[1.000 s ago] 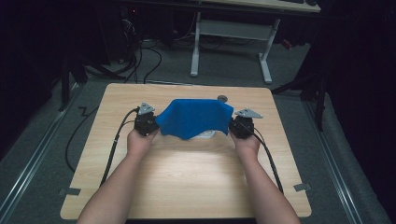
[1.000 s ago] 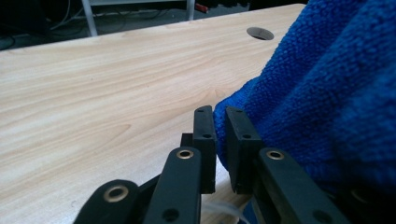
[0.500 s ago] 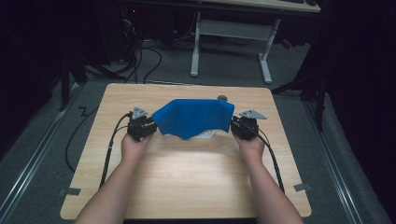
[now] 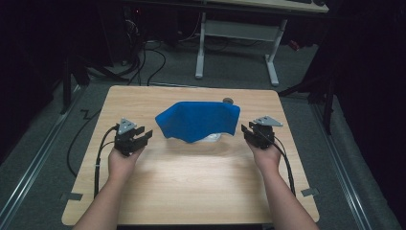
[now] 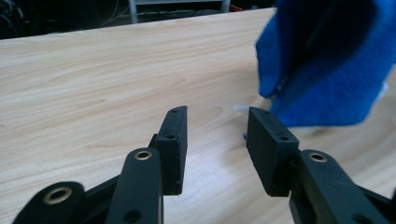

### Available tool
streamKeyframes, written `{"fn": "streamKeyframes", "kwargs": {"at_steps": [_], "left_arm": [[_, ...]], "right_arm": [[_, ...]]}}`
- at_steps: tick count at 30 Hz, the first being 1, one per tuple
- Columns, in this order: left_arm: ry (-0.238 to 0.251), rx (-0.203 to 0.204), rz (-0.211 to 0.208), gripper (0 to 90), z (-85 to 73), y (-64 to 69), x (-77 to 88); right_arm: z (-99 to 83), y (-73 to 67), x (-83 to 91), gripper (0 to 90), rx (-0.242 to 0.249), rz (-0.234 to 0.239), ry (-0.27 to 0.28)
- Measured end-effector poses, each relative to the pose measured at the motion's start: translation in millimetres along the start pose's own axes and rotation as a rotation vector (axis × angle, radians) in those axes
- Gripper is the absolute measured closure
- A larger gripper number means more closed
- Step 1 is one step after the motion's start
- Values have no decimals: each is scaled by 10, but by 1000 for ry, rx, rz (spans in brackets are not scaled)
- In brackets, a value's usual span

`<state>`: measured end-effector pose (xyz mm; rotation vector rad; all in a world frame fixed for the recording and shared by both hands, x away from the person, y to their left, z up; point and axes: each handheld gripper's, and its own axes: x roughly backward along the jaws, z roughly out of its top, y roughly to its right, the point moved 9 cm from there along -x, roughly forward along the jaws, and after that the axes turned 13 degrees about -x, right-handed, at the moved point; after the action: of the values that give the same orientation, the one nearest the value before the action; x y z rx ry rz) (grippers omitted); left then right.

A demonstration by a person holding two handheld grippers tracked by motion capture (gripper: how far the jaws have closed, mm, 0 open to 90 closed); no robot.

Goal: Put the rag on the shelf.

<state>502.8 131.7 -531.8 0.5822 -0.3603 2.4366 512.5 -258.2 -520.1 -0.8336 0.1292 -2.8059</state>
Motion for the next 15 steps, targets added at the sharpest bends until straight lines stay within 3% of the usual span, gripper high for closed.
{"fn": "streamKeyframes", "kwargs": {"at_steps": [4,10,15], "left_arm": [[-10,-9,-15,569,-116,67,41],[-51,-26,-36,556,-431,208,145],[-59,-33,-41,547,-562,280,243]], "right_arm": [[-34,-28,123,611,4,8,38],[-160,-31,262,589,-6,16,25],[-241,-70,372,549,2,34,44]]}}
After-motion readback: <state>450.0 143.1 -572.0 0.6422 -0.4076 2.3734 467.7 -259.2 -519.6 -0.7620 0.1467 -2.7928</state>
